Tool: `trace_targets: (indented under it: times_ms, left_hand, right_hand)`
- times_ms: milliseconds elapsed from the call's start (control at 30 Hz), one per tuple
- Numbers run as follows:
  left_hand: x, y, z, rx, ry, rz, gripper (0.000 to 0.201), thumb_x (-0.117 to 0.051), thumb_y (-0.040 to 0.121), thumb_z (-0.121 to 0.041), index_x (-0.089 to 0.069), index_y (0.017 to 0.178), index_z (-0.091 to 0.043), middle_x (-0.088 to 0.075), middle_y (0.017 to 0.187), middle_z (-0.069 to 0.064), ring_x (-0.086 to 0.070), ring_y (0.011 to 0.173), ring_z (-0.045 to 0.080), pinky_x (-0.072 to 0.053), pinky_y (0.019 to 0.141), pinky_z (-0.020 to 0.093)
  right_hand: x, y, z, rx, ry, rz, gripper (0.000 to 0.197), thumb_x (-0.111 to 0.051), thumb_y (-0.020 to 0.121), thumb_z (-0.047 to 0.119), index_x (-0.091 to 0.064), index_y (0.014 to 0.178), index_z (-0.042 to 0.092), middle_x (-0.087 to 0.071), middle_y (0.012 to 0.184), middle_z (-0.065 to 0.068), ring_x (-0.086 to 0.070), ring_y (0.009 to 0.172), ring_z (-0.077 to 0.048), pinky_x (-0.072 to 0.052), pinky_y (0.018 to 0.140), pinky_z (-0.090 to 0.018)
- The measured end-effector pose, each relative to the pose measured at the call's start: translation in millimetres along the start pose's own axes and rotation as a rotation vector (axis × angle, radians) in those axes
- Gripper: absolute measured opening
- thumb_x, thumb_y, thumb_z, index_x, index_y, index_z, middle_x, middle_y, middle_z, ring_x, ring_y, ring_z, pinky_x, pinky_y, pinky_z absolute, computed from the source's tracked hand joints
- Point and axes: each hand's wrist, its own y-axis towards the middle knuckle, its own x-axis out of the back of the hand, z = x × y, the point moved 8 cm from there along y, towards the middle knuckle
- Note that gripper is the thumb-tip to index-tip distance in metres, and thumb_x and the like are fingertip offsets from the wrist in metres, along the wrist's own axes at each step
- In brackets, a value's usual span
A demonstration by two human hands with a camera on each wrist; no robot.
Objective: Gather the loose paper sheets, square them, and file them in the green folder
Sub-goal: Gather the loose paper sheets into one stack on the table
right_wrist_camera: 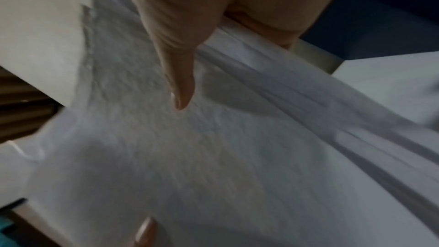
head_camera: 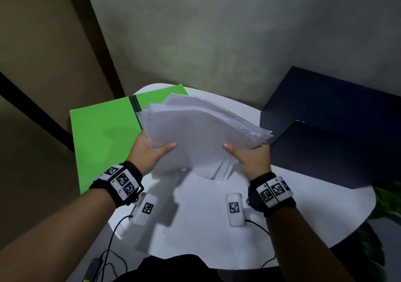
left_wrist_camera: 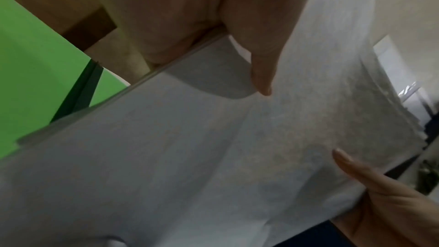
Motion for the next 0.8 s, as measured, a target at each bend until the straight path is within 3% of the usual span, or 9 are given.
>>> trace_targets:
  times_ms: [100, 167, 300, 367, 433, 500, 567, 667, 800]
  left_hand:
    - [2.0, 3.2, 6.3, 0.020, -0.012, -0.022, 0.035, -0.083, 0.070, -0.005, -0.071, 0.099, -0.019, -0.075, 0.100, -0.011, -0.072, 0.092, 0.009, -0.057, 0.087, 0.031]
    - [3.1, 4.1, 9.1, 0.031, -0.041, -0.026, 0.035, -0.083, 0.069, -0.002, -0.071, 0.096, -0.021, -0.076, 0.094, -0.014, -0.073, 0.088, 0.007, -0.057, 0.082, 0.024]
    - [-5.3, 0.6, 21.5, 0.049, 0.066, 0.034, 0.037, -0.081, 0.071, -0.001, -0.068, 0.092, -0.028, -0.073, 0.082, -0.027, -0.069, 0.081, -0.008, -0.053, 0.078, 0.014]
    - [0.6, 4.9, 20.4, 0.037, 0.105, -0.001, 0.032, -0.081, 0.073, -0.004, -0.070, 0.085, -0.032, -0.070, 0.078, -0.033, -0.067, 0.078, -0.013, -0.051, 0.077, 0.010]
    - [11.3, 11.9, 13.7, 0.029, 0.098, -0.045, 0.033, -0.080, 0.074, -0.004, -0.075, 0.078, -0.036, -0.069, 0.075, -0.034, -0.067, 0.076, -0.014, -0.050, 0.074, 0.007]
    - [24.7, 17.6, 6.0, 0.021, 0.074, -0.078, 0.030, -0.078, 0.076, -0.002, -0.073, 0.080, -0.032, -0.068, 0.071, -0.035, -0.065, 0.073, -0.015, -0.049, 0.070, 0.005]
    - [41.2, 20.8, 2.8, 0.023, 0.067, -0.107, 0.027, -0.078, 0.076, -0.002, -0.070, 0.084, -0.027, -0.068, 0.072, -0.033, -0.066, 0.072, -0.014, -0.051, 0.071, 0.007]
    - [61.5, 20.8, 8.8, 0.063, 0.014, -0.127, 0.024, -0.078, 0.075, -0.002, -0.071, 0.087, -0.021, -0.073, 0.081, -0.025, -0.069, 0.077, -0.006, -0.054, 0.074, 0.013]
    - [67.3, 8.4, 23.6, 0.133, -0.004, -0.138, 0.020, -0.076, 0.077, -0.002, -0.066, 0.088, -0.016, -0.071, 0.071, -0.026, -0.065, 0.066, -0.011, -0.049, 0.062, 0.007]
  right_hand:
    - [3.5, 5.1, -20.7, -0.063, -0.001, -0.075, 0.035, -0.089, 0.065, 0.004, -0.070, 0.094, 0.012, -0.076, 0.088, 0.002, -0.073, 0.087, -0.012, -0.058, 0.088, -0.033]
    - [1.9, 7.6, -30.4, -0.078, 0.036, -0.086, 0.036, -0.090, 0.064, 0.007, -0.070, 0.092, 0.015, -0.077, 0.088, 0.003, -0.073, 0.086, -0.010, -0.058, 0.085, -0.027]
    - [-3.8, 3.4, -63.6, -0.216, -0.059, -0.046, 0.066, -0.094, 0.059, 0.023, -0.063, 0.115, 0.010, -0.072, 0.106, 0.001, -0.070, 0.100, -0.014, -0.055, 0.094, -0.030]
    - [8.1, -2.5, -87.2, -0.313, -0.250, -0.097, 0.073, -0.091, 0.064, 0.024, -0.055, 0.127, 0.012, -0.065, 0.122, 0.001, -0.061, 0.113, -0.019, -0.050, 0.098, -0.028]
    - [32.1, -21.0, -122.7, -0.558, -0.638, -0.144, 0.104, -0.087, 0.066, 0.045, -0.032, 0.148, 0.012, -0.041, 0.149, -0.009, -0.042, 0.135, -0.031, -0.040, 0.108, -0.040]
    - [41.5, -49.9, -154.3, -0.767, -0.952, -0.063, 0.128, -0.081, 0.062, 0.062, -0.010, 0.154, 0.010, -0.023, 0.156, -0.014, -0.027, 0.141, -0.037, -0.033, 0.110, -0.050]
    - [36.8, -68.7, -175.0, -0.789, -1.086, -0.006, 0.134, -0.079, 0.058, 0.068, -0.005, 0.154, 0.010, -0.021, 0.154, -0.013, -0.026, 0.138, -0.036, -0.036, 0.106, -0.053]
    - [31.6, -71.5, -184.8, -0.743, -1.098, -0.049, 0.134, -0.083, 0.061, 0.060, -0.002, 0.154, 0.009, -0.025, 0.152, -0.015, -0.032, 0.136, -0.035, -0.043, 0.103, -0.051]
    - [39.9, -64.5, -187.9, -0.787, -0.789, -0.169, 0.107, -0.080, 0.079, 0.022, -0.005, 0.153, 0.006, -0.045, 0.145, -0.019, -0.056, 0.122, -0.035, -0.049, 0.099, -0.040]
